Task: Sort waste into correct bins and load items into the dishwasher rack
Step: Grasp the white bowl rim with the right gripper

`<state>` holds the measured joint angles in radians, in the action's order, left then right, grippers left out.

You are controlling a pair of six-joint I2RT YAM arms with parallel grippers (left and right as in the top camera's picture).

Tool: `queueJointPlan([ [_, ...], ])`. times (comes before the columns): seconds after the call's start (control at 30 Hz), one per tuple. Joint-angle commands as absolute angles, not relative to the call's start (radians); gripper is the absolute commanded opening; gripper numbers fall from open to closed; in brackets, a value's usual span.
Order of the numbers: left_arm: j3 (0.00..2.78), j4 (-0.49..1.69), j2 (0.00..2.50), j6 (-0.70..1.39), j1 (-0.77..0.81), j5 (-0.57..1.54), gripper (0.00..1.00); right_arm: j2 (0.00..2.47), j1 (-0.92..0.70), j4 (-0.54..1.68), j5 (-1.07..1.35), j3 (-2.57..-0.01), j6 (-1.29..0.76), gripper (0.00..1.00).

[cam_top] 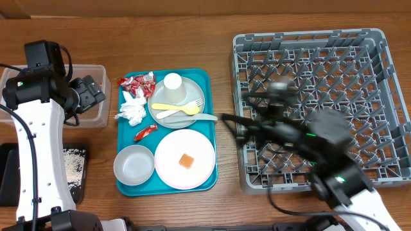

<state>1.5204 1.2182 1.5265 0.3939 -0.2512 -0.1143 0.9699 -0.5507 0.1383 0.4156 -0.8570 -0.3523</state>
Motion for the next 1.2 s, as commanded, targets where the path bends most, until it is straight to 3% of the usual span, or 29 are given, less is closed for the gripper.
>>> queueJointPlan([
  [0.0,1.54,1.216,1.533,0.407,-0.271,-0.167,1.0,1.107,-0.732,0.196,0.048,-0.963,-0.287,1.0],
  [0.17,1.54,1.214,1.533,0.414,-0.348,-0.159,1.0,1.322,-0.875,0.239,-0.025,-1.075,-0.327,1.0],
  [0.33,1.54,1.219,1.533,0.416,-0.418,-0.137,1.0,1.506,-0.923,0.26,0.058,-1.129,-0.364,1.0],
  [0.7,1.54,1.219,1.533,0.42,-0.418,-0.129,1.0,1.773,-1.026,0.256,0.155,-1.148,-0.363,1.0],
  [0.93,1.54,1.218,1.533,0.42,-0.418,-0.129,1.0,1.787,-1.066,0.214,0.139,-1.148,-0.336,0.83],
  [1.17,1.54,1.219,1.533,0.42,-0.418,-0.13,1.0,1.843,-1.079,0.182,0.133,-1.148,-0.333,0.77],
])
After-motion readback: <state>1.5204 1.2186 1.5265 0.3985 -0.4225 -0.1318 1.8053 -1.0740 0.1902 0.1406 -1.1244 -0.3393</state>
